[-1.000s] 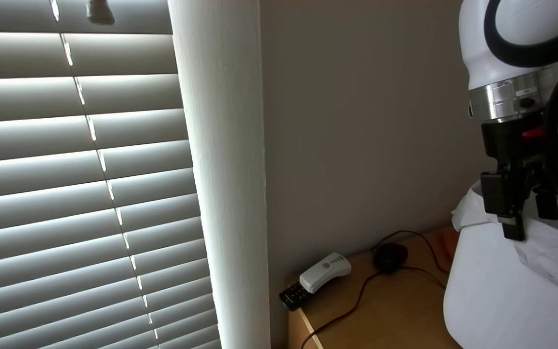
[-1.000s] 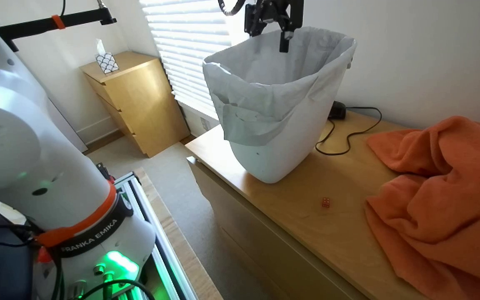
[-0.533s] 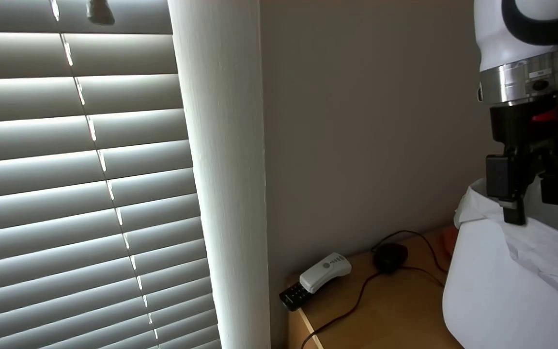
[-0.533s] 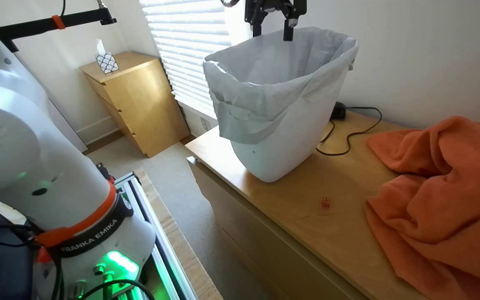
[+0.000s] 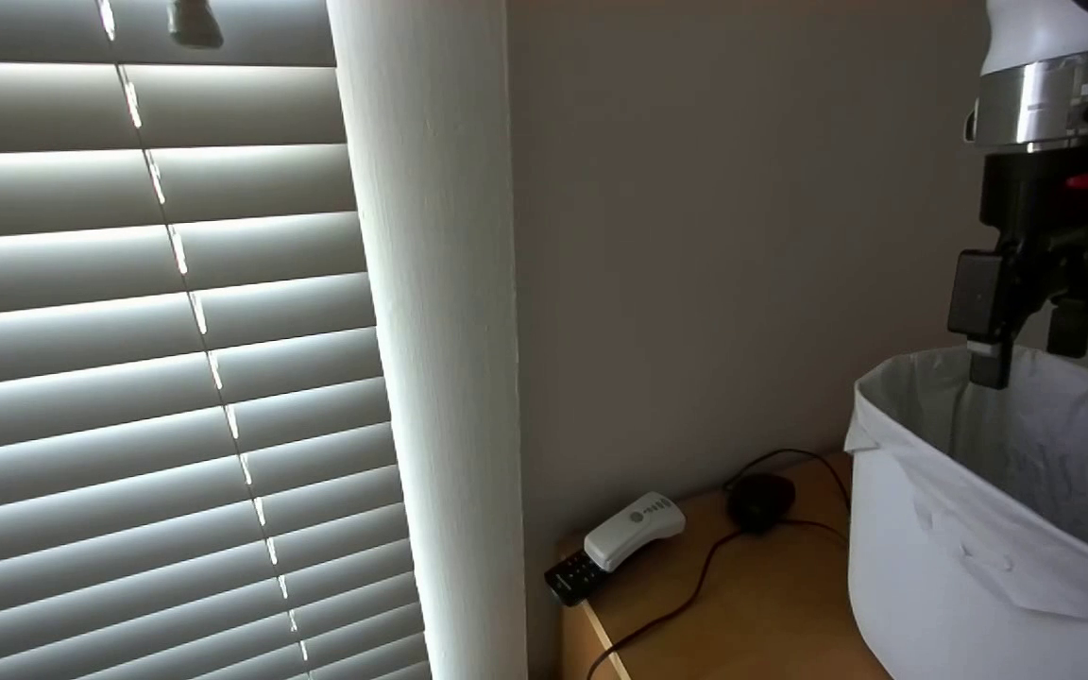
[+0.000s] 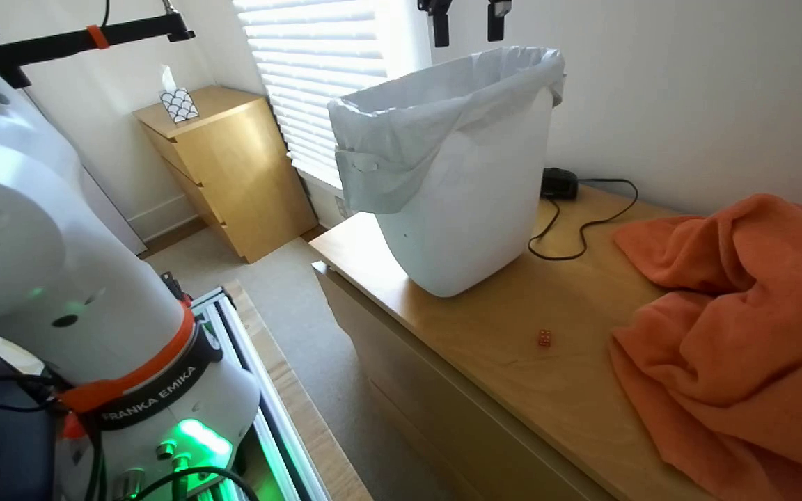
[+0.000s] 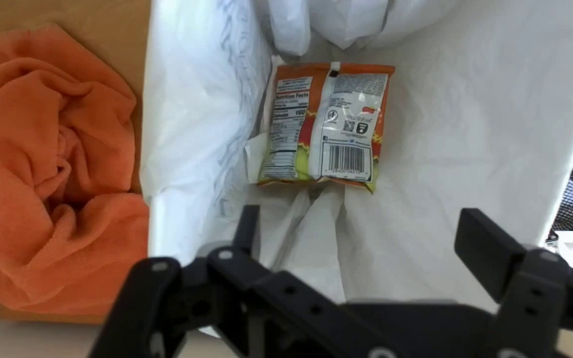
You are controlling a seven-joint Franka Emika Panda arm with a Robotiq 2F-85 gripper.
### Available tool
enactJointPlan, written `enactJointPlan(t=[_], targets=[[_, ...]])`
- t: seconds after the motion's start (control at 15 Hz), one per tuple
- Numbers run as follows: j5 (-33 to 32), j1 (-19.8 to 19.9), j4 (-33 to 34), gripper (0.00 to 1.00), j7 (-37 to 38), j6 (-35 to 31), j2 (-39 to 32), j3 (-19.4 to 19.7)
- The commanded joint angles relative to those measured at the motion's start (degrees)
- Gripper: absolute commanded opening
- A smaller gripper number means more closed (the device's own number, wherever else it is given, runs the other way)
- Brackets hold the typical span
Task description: Put the orange packet in the white bin then place the bin upright.
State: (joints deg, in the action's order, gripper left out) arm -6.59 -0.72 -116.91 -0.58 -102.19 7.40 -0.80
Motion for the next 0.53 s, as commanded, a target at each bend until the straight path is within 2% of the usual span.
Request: enactJointPlan(t=[0.0, 0.47], targets=[[1.9, 0.3, -3.3, 1.0, -1.5, -2.8, 3.0, 0.7], [2.7, 1.1, -3.6, 1.0, 0.6, -3.6, 5.9, 1.4]])
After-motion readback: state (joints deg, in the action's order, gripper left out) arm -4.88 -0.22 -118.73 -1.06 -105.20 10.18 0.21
